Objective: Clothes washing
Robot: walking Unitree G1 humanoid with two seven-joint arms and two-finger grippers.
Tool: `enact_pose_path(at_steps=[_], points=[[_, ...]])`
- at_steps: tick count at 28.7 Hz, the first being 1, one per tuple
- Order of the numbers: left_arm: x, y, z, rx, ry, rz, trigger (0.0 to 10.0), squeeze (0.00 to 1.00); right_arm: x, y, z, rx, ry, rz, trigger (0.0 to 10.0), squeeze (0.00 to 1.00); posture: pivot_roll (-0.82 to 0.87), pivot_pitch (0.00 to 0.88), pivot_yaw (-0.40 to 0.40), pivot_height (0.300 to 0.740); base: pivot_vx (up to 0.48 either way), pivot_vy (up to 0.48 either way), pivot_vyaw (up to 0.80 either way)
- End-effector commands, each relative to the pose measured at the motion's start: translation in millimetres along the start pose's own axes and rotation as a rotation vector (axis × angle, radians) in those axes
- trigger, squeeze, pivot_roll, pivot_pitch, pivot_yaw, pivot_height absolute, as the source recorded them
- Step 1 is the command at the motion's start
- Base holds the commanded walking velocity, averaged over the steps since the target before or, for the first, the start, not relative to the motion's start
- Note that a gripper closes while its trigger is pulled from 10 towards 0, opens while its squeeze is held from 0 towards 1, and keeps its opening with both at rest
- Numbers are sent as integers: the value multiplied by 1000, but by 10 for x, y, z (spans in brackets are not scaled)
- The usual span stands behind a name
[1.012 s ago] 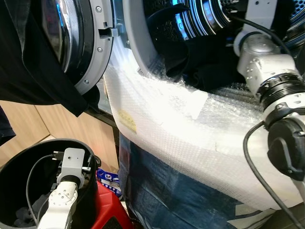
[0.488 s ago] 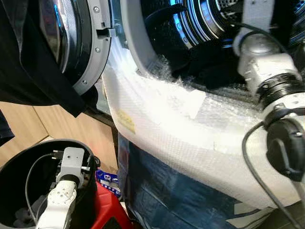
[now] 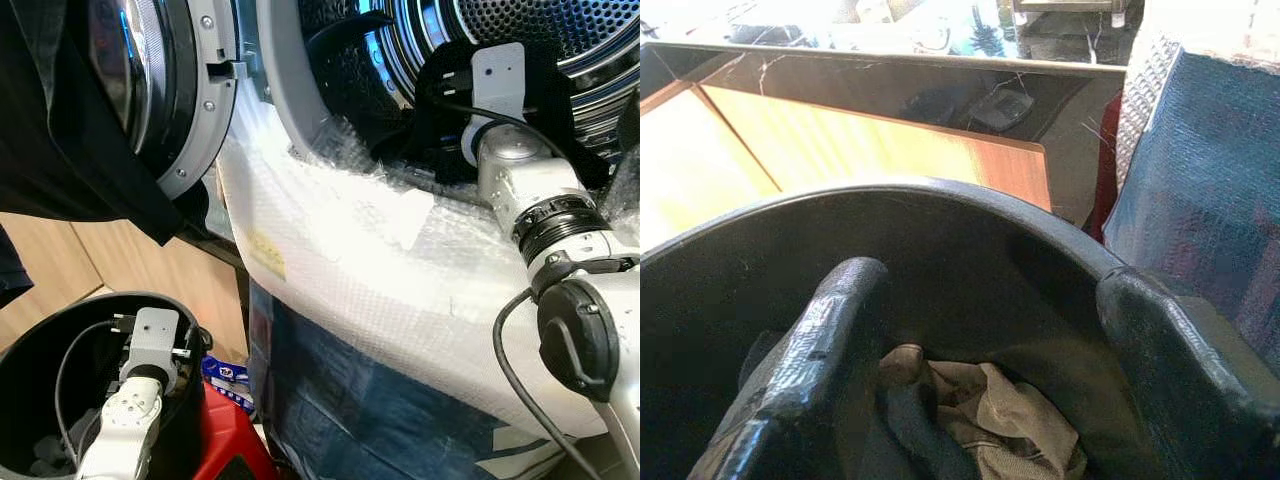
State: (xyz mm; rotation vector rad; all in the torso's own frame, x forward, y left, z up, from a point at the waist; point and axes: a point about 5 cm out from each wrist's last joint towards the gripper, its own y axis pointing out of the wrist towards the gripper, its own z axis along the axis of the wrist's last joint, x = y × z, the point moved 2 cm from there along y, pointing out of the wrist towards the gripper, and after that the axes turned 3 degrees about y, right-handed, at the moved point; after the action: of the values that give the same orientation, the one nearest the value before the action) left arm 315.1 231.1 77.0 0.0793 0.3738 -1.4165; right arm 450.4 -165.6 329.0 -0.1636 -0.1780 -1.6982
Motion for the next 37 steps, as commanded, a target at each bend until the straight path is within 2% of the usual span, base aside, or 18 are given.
enact_pose_path(at_steps=[1,5,10,11,12,14,15,17,20,22,24,25,26,27,28,30,37], points=[[99,-11,-27,-22,-1,-34,10000,0,52,3,-25,-2,-1,-8,10000,1000,31,0,-28,740,0,0,0],[82,-8,-16,-20,-9,-25,10000,0,108,-2,85,27,47,-11,10000,1000,29,0,-27,740,0,0,0],[87,-12,-2,-15,-9,-23,10000,0,182,-32,382,99,83,-8,10000,1000,17,0,-29,740,0,0,0],[88,-13,-3,-16,-9,-23,10000,0,192,-39,429,109,100,-4,10000,51,14,0,-30,740,0,0,0],[89,-15,-6,-17,-9,-24,10000,0,202,-47,476,122,116,-1,10000,0,9,0,-28,740,0,0,0],[99,-19,-13,-21,-6,-32,10000,0,201,-59,550,136,171,17,10000,0,6,0,-29,740,0,0,0],[97,-16,-16,-22,-6,-33,10000,0,154,-67,593,153,228,55,10000,0,2,0,-25,740,0,0,0],[101,-15,-23,-26,-5,-36,10000,0,121,-65,577,136,258,80,10000,0,-2,0,-23,740,0,0,0],[114,-10,-18,-24,-6,-39,10000,0,139,-66,591,144,228,58,10000,0,2,0,-21,740,0,0,0],[118,-4,-4,-21,-4,-44,10000,0,88,-79,644,146,240,93,10000,0,-1,0,-19,740,0,0,0],[140,0,-4,-23,1,-60,10000,0,63,-94,705,153,166,115,10000,0,0,0,-21,740,0,0,0],[150,-3,-4,-20,0,-62,10000,0,72,-106,760,189,70,110,10000,0,3,0,-23,740,0,0,0],[158,-6,-6,-20,-1,-64,10000,0,93,-115,799,198,59,103,10000,0,7,0,-27,740,0,0,0],[158,-6,-6,-20,-1,-64,10000,0,93,-115,799,198,59,103,10000,0,7,0,-27,740,0,0,0],[168,-10,-9,-19,-3,-67,10000,0,98,-136,872,198,141,134,10000,0,7,0,-29,740,0,0,0],[173,-17,-21,-20,-2,-70,10000,0,148,-154,931,197,203,118,10000,0,10,0,-34,740,0,0,0],[257,-2,29,-12,-1,-106,10000,0,64,-200,964,181,190,170,10000,0,-17,0,-31,740,0,0,0]])
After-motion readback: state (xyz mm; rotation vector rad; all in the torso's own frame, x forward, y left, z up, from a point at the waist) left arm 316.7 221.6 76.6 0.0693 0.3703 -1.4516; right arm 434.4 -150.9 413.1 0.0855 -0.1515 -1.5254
